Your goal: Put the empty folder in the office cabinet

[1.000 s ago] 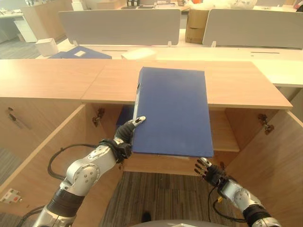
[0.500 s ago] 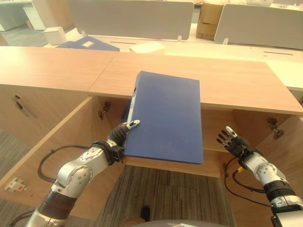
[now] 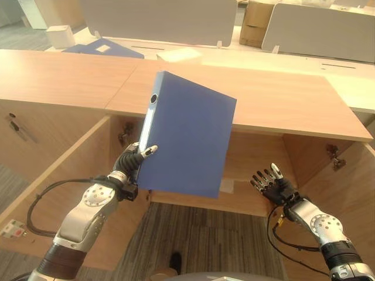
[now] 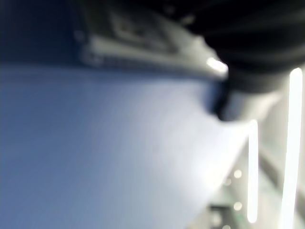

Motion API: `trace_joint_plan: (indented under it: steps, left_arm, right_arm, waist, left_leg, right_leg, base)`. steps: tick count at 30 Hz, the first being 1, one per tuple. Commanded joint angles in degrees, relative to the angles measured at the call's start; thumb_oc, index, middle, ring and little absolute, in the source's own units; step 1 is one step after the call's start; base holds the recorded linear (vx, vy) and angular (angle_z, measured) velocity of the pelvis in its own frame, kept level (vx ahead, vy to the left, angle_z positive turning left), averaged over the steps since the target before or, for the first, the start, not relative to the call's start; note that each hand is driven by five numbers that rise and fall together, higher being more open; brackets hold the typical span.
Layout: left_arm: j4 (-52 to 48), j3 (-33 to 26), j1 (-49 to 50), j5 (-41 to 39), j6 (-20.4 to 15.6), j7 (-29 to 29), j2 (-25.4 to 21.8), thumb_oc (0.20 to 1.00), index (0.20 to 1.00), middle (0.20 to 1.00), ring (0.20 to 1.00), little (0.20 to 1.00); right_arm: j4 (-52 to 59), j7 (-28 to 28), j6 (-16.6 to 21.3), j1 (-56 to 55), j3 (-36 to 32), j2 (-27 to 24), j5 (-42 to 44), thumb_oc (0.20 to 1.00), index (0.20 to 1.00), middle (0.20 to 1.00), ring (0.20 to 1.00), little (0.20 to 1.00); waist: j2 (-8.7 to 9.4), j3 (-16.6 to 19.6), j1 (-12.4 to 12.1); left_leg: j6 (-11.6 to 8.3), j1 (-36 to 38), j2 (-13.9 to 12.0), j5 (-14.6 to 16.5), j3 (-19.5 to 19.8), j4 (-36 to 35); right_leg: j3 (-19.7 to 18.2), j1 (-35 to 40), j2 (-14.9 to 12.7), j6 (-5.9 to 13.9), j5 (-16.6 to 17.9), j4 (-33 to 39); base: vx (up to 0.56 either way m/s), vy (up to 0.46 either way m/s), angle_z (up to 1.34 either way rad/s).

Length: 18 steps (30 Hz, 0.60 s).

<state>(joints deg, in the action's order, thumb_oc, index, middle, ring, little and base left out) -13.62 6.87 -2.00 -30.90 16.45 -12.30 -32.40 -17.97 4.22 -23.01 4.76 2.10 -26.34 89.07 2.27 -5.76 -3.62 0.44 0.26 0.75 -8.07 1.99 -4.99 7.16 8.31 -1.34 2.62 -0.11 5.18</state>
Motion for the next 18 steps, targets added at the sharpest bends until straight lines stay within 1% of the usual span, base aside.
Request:
trace_joint_plan:
  steps: [1,4,11,12,13,15,18]
  left_arm:
    - [0.02,-0.20,-0.96,2.02,-3.58,1.11,-0.85,0.200,0.200,0.200,0.200,0.200]
    - [-0.27,0.68,-0.83,0.79,-2.88,1.64,-0.56,0.200,0.200,0.200,0.200,0.200]
    - [-0.58,2.45,-1.03,-0.99,-2.92,2.58,-0.11,0.200,0.200,0.200,0.200,0.200]
    - [-0.93,3.25,-1.13,-1.55,-2.80,2.84,0.26,0.200,0.200,0.200,0.200,0.200]
    - [-1.21,4.13,-1.30,-2.51,-2.81,3.08,0.79,0.200,0.200,0.200,0.200,0.200]
    - [-1.93,5.19,-1.18,-3.50,-2.70,3.82,1.50,0.200,0.200,0.200,0.200,0.200]
    - [-2.34,6.52,-0.99,-4.64,-2.89,4.99,2.45,0.200,0.200,0.200,0.200,0.200]
  right_arm:
    - [5.48,1.27,-0.05,2.26,-1.21,0.10,5.77,1.000,1.000,1.000,1.000,1.000]
    - [7.83,2.01,-0.78,1.80,0.05,0.31,6.67,1.000,1.000,1.000,1.000,1.000]
    - [9.72,2.15,-1.92,1.82,3.21,1.37,8.95,1.000,1.000,1.000,1.000,1.000]
    - [10.25,2.41,-2.59,1.98,4.45,1.79,9.84,1.000,1.000,1.000,1.000,1.000]
    - [11.13,3.19,-4.83,2.03,6.54,2.69,11.53,1.000,1.000,1.000,1.000,1.000]
    - [13.70,3.88,-5.87,1.76,9.63,3.80,12.55,1.000,1.000,1.000,1.000,1.000]
    - [17.15,3.39,-7.84,1.22,13.42,5.12,13.87,1.000,1.000,1.000,1.000,1.000]
  waist:
    - [1.42,2.38,0.53]
    - [1.55,2.46,0.71]
    - [1.58,2.42,0.56]
    - [1.59,2.38,0.43]
    - [1.55,2.27,0.26]
    - [1.45,2.11,0.10]
    - [1.37,1.97,0.02]
  left_leg:
    - [0.91,3.38,2.74,8.74,-0.56,-0.01]
    - [0.94,3.30,2.83,8.72,-0.50,-0.01]
    - [1.13,3.31,2.98,8.73,-0.31,-0.01]
    - [1.23,3.31,3.06,8.77,-0.19,-0.01]
    - [1.32,3.31,3.10,8.77,-0.08,-0.01]
    - [1.42,3.26,3.18,8.76,0.01,-0.01]
    - [1.52,3.25,3.24,8.79,0.04,-0.01]
  right_leg:
    - [3.59,-2.45,-1.71,3.60,2.82,-0.18]
    - [3.33,-2.62,-1.68,3.80,2.92,-0.18]
    - [3.19,-2.68,-1.69,3.87,2.96,-0.18]
    - [3.18,-2.69,-1.71,3.89,2.96,-0.18]
    - [3.16,-2.68,-1.71,3.87,2.94,-0.18]
    - [3.09,-2.74,-1.72,3.89,2.95,-0.18]
    - [2.90,-2.80,-1.71,3.92,2.94,-0.18]
  base:
    - [0.00,0.000,0.00]
    - [0.00,0.000,0.00]
    - [0.00,0.000,0.00]
    - [0.00,0.000,0.00]
    - [0.00,0.000,0.00]
    - [0.00,0.000,0.00]
    - [0.00,0.000,0.00]
